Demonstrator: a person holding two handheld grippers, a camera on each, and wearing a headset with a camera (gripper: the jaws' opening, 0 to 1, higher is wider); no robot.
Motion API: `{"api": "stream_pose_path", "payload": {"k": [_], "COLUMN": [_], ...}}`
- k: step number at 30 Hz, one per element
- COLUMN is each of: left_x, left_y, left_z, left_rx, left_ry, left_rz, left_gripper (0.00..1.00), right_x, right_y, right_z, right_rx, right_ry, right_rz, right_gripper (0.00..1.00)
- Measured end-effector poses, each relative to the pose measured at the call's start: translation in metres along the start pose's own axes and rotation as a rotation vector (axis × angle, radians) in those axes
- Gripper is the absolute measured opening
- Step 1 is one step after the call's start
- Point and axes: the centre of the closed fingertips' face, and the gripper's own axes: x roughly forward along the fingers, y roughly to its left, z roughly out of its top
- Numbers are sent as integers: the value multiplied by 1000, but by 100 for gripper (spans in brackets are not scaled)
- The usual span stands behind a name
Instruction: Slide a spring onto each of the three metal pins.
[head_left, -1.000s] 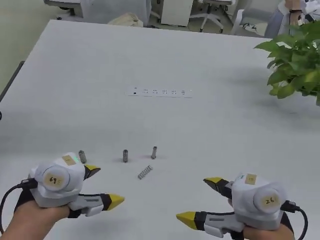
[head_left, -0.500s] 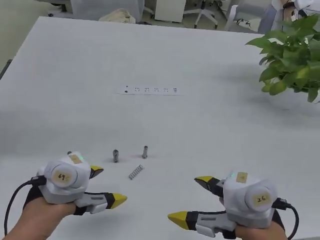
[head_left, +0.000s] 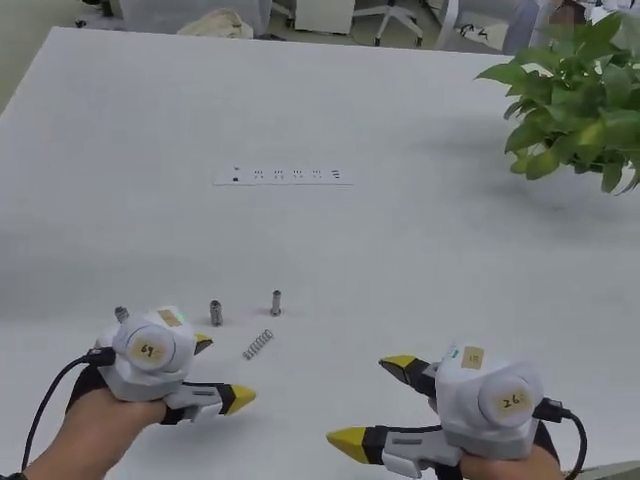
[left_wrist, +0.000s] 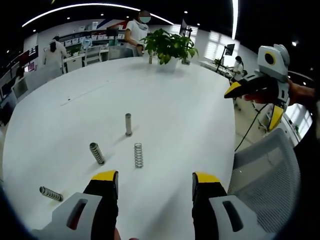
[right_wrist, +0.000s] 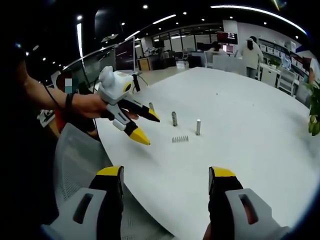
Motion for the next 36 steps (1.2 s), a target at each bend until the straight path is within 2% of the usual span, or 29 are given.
{"api": "stream_pose_path", "payload": {"k": [9, 19, 25, 28, 36], "left_x": [22, 48, 60, 63, 73], "left_y": [-2, 8, 16, 22, 27], "left_z": [-2, -1, -4, -6, -9], "left_rx": [-10, -16, -8, -27, -49], "left_ry": [24, 39, 54, 56, 63], "left_rz": [-19, -2, 19, 44, 83], "left_gripper": [55, 48, 39, 33, 23], "right_x": [-2, -7, -9, -9, -10], "right_y": [-3, -7, -7, -7, -7], "right_z": [-2, -6, -10, -11, -13], "right_rx": [15, 31, 44, 51, 64], "right_ry": [-4, 0, 1, 1, -6], "right_rz": [-6, -24, -33, -39, -49], "right_gripper": [67, 66, 65, 64, 64]}}
